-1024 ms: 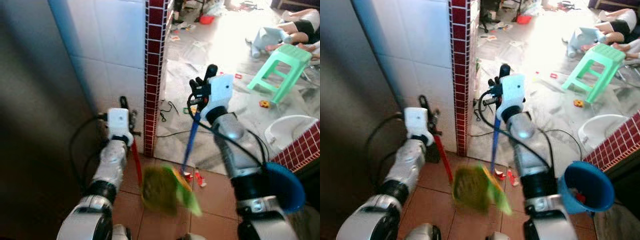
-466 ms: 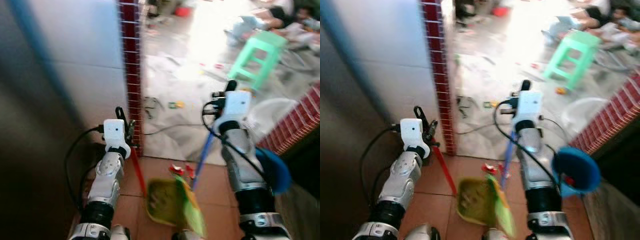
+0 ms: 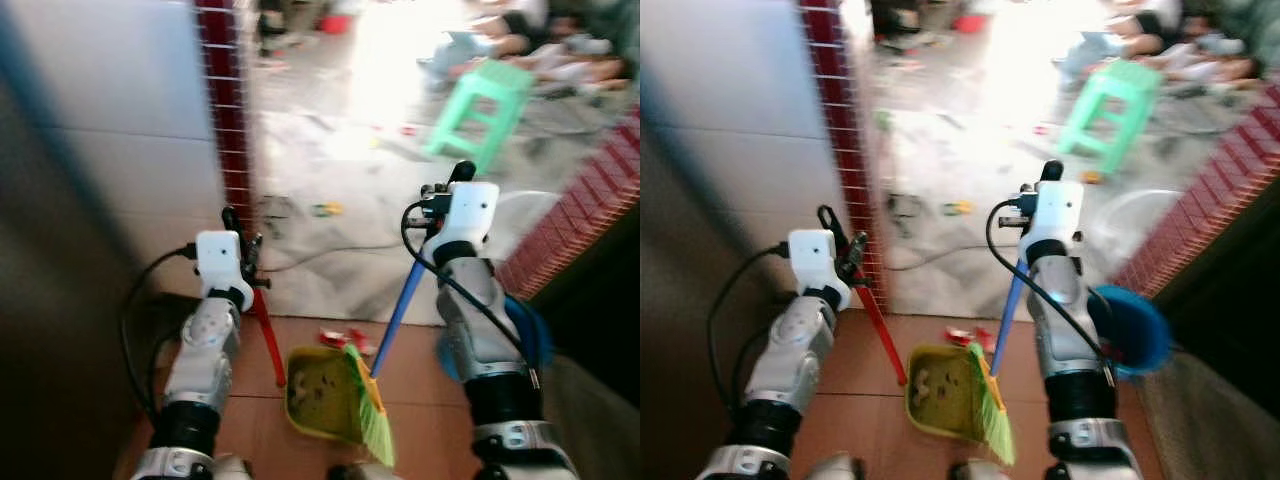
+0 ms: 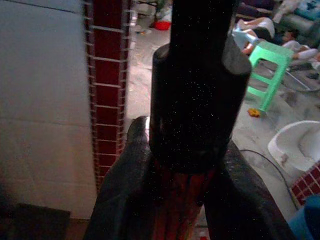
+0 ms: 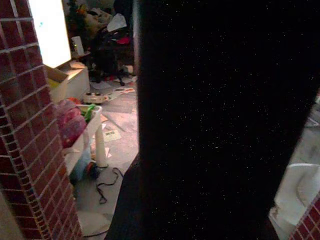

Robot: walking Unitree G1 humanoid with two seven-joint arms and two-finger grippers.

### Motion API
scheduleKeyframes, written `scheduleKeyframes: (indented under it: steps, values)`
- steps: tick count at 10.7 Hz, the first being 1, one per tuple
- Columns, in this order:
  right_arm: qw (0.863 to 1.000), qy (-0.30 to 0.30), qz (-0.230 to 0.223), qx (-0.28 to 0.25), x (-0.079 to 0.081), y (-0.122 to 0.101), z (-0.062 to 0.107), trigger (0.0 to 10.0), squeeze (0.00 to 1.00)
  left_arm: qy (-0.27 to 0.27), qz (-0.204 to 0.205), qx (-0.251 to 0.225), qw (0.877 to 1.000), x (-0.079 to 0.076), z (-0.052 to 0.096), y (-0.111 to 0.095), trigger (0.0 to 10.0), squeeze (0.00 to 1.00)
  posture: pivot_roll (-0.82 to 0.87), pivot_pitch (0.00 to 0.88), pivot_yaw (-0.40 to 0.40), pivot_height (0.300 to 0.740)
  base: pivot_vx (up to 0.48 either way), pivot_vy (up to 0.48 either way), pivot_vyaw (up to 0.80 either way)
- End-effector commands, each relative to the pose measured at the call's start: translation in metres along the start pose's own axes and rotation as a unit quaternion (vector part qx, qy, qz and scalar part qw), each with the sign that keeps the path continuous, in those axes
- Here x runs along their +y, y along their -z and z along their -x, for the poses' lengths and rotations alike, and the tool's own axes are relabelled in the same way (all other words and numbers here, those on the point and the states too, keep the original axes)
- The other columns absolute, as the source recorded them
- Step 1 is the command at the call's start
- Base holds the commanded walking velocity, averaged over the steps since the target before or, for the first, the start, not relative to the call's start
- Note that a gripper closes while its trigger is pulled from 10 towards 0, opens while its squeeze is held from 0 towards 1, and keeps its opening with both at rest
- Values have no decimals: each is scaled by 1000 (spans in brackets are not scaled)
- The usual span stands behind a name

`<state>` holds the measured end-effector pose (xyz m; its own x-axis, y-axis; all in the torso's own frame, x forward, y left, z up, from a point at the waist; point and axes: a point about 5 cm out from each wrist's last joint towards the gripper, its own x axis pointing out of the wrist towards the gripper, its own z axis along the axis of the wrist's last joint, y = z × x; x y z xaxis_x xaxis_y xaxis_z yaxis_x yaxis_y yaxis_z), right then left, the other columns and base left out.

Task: Sweep floor

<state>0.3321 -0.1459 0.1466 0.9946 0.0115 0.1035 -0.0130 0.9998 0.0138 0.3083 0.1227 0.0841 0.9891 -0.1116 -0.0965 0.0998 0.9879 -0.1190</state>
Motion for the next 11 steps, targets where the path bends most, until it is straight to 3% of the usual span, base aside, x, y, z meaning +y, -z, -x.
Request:
scheduleKeyframes:
  steps: [1, 6, 8, 11]
  values:
    - [1000, 7, -6, -5, -4, -2, -2, 10000, 0, 26, 17, -36, 999, -12, -4, -18, 10000, 0, -61, 0, -22, 740, 0, -401, -800]
    - [1000, 13, -5, -1, -9, 1, -1, 10000, 0, 29, 19, -30, 999, -14, -5, -18, 10000, 0, -70, 0, -17, 740, 0, -398, -589]
    - [1000, 16, -3, 1, -12, 2, 0, 10000, 0, 29, 18, -27, 999, -14, -5, -17, 10000, 0, -71, 0, -18, 740, 0, -276, 0]
    - [1000, 19, -1, 2, -13, 2, -1, 10000, 0, 23, 24, -28, 999, -11, -6, -18, 10000, 0, -74, 0, -18, 740, 0, 0, 0]
